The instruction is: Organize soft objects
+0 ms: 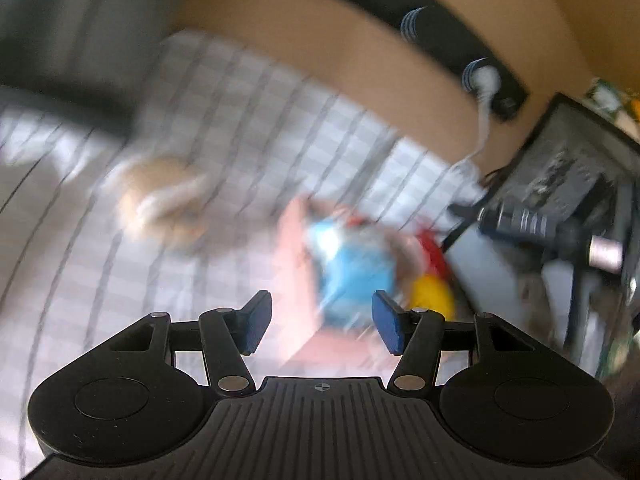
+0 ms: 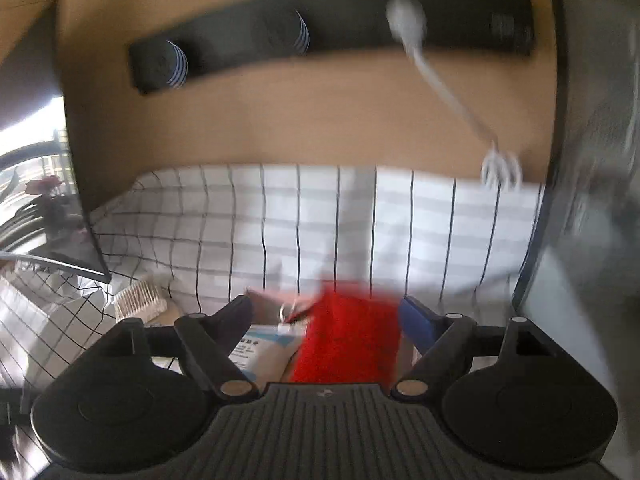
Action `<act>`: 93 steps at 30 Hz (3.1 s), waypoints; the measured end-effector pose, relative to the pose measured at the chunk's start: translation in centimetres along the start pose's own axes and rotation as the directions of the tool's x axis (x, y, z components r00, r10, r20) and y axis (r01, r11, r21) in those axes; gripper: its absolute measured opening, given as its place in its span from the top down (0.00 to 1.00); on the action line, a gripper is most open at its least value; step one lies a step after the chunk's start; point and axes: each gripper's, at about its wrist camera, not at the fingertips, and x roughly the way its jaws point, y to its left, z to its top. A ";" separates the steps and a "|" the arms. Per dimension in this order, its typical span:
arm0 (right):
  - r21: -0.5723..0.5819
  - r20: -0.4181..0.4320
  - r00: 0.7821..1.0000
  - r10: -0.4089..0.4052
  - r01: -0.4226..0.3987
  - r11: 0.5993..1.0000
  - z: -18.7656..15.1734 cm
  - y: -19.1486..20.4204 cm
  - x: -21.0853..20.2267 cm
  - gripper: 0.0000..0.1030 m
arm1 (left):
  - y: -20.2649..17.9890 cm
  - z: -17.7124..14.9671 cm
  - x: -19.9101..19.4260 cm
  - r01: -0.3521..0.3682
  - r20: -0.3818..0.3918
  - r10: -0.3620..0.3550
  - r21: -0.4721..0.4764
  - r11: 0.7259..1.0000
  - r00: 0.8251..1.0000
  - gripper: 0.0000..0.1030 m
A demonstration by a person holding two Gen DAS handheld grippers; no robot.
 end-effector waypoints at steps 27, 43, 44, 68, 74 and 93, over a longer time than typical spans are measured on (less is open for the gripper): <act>-0.479 -0.174 0.985 -0.005 -0.080 0.874 -3.1 27.7 17.3 0.19 | 14.8 -9.1 -12.5 -0.276 -0.123 0.257 -0.182 0.944 0.959 0.42; -0.210 -0.375 0.905 0.199 -0.292 0.933 -6.1 24.9 15.5 0.27 | 15.7 -7.6 -13.8 -0.354 -0.128 0.341 -0.099 0.930 0.931 0.42; -0.184 -0.387 0.891 0.238 -0.328 0.927 -6.9 24.6 14.0 0.27 | 15.7 -7.5 -13.7 -0.349 -0.131 0.335 -0.097 0.932 0.933 0.42; -0.328 -0.362 0.932 0.039 -0.166 0.930 -17.7 18.8 -0.3 0.20 | 17.3 -6.4 -6.0 -0.161 -0.150 0.120 -0.305 0.939 0.981 0.41; -0.364 -0.331 0.944 0.009 -0.137 0.921 -18.8 15.9 -2.9 0.20 | 17.6 -5.4 -3.5 -0.125 -0.120 0.086 -0.376 0.918 0.989 0.44; -0.314 -0.270 0.961 -0.064 -0.025 0.949 -19.3 8.4 -4.1 0.19 | 7.0 0.8 7.0 -0.181 -0.181 0.171 -0.040 0.983 0.968 0.36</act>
